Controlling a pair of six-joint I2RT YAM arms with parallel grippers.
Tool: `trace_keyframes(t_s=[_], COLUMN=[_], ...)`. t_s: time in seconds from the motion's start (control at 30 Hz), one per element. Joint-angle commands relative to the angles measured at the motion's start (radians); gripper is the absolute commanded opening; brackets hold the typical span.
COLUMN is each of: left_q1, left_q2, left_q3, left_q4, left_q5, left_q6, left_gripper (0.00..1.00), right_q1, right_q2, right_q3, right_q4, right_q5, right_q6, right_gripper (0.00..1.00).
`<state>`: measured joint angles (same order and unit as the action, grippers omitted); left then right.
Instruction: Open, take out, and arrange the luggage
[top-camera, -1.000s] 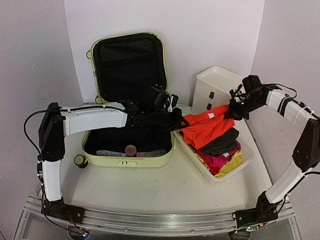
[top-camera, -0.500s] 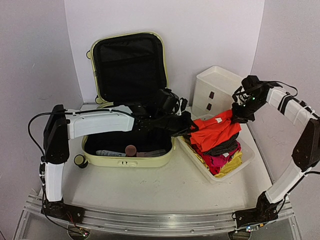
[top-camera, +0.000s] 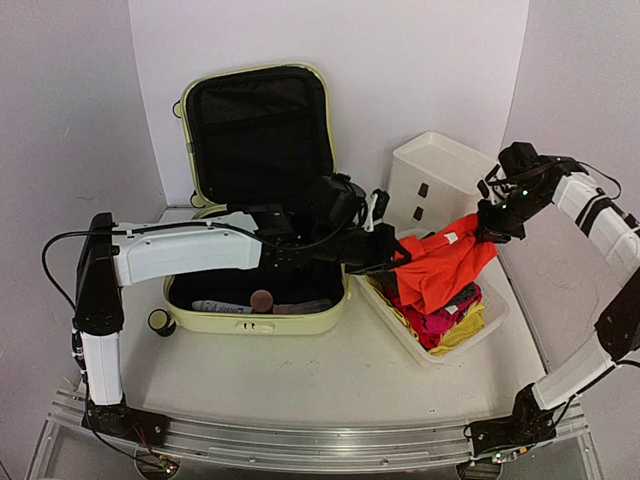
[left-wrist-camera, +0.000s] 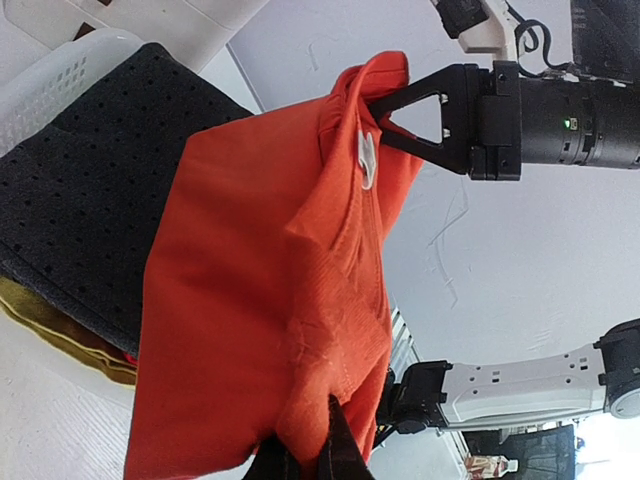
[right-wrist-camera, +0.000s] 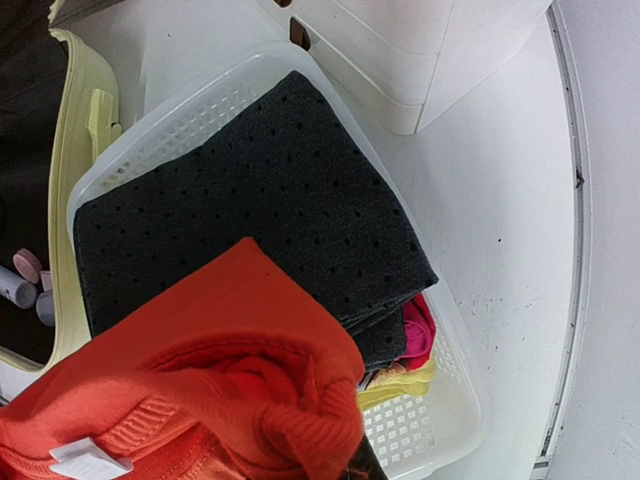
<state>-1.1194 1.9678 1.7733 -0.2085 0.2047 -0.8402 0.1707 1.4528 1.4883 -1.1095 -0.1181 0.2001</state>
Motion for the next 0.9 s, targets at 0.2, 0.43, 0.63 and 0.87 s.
trace_keyframes(t_s=[0.2, 0.43, 0.63, 0.87], left_q1=[0.051, 0.082, 0.132, 0.170], left_q2=[0.092, 0.169, 0.105, 0.055], left_q3=[0.085, 0.090, 0.048, 0.013], left_q4=[0.008, -0.024, -0.084, -0.100], left_q5=[-0.105, -0.191, -0.304, -0.294], left_q6=[0.151, 0.293, 0.309, 0.325], left_gripper=[0.09, 0.71, 0.75, 0.74], right_q1=[-0.013, -0.010, -0.005, -0.004], right_q2=[0.208, 0.065, -0.119, -0.249], right_q3=[0.031, -0.079, -0.301, -0.591], right_q4=[0.183, 0.284, 0.375, 0.545], right_q5=[0.103, 0.085, -0.102, -0.131], right_q6=[0.021, 0.059, 0.165, 0.433], right_gripper=[0.52, 0.65, 0.65, 0.66])
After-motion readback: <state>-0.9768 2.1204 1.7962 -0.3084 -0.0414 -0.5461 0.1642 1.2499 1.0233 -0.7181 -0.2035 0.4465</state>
